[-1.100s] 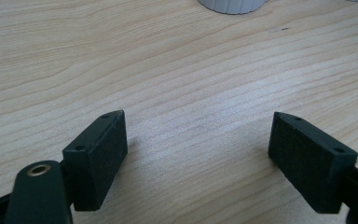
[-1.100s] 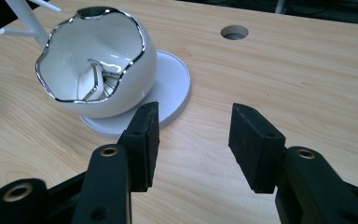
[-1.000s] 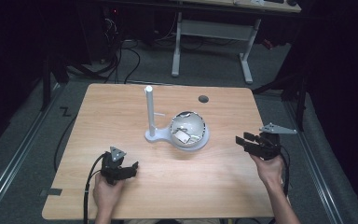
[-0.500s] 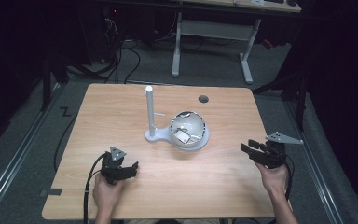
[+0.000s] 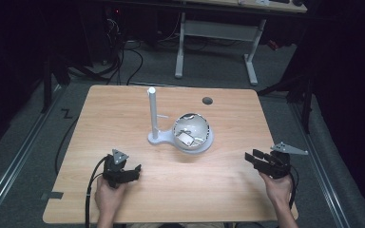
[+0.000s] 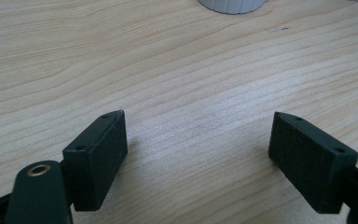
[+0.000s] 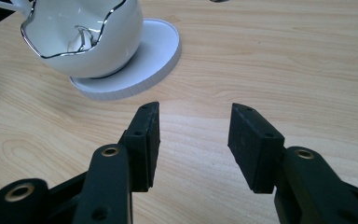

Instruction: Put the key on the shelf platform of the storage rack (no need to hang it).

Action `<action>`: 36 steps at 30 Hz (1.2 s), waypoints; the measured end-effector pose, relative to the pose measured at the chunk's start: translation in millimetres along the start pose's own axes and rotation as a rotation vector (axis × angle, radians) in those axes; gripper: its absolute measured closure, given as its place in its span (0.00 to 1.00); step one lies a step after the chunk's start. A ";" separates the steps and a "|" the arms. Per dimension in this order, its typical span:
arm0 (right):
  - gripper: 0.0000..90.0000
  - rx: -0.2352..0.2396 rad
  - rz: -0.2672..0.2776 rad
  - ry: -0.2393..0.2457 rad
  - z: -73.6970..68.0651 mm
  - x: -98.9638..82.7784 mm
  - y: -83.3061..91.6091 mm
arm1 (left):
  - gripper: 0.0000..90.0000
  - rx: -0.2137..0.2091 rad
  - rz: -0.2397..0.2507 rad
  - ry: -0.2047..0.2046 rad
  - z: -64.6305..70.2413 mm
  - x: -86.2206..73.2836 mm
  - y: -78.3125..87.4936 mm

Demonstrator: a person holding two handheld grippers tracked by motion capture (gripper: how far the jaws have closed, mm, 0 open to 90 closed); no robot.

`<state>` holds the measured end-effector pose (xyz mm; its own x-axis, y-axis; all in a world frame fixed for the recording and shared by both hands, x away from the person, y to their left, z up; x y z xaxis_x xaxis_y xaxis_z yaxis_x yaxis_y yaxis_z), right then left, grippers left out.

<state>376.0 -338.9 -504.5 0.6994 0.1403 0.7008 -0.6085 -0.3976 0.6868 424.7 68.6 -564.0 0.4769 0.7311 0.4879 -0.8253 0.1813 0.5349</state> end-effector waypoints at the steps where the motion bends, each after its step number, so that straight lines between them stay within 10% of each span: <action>1: 0.60 0.001 -0.002 0.001 -0.1 -1.1 -0.7 | 0.22 0.000 0.000 0.001 0.0 0.0 0.0; 36: 0.61 0.037 -0.070 0.026 -26.6 -30.4 -41.2 | 0.22 0.001 0.001 0.002 0.1 -0.2 0.0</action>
<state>369.8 -302.6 -549.0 0.7291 0.1923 0.6568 -0.5440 -0.4195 0.7267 424.6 68.3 -564.1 0.4751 0.7326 0.4875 -0.8258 0.1799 0.5345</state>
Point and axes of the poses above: each handheld gripper's, and its own axes: y roughly backward along the jaws, x roughly out of its top, z roughly to its right, the point moved 6 cm from there along -y, roughly forward along the jaws, and after that the axes turned 9 degrees about -z, right-handed, at the moved point
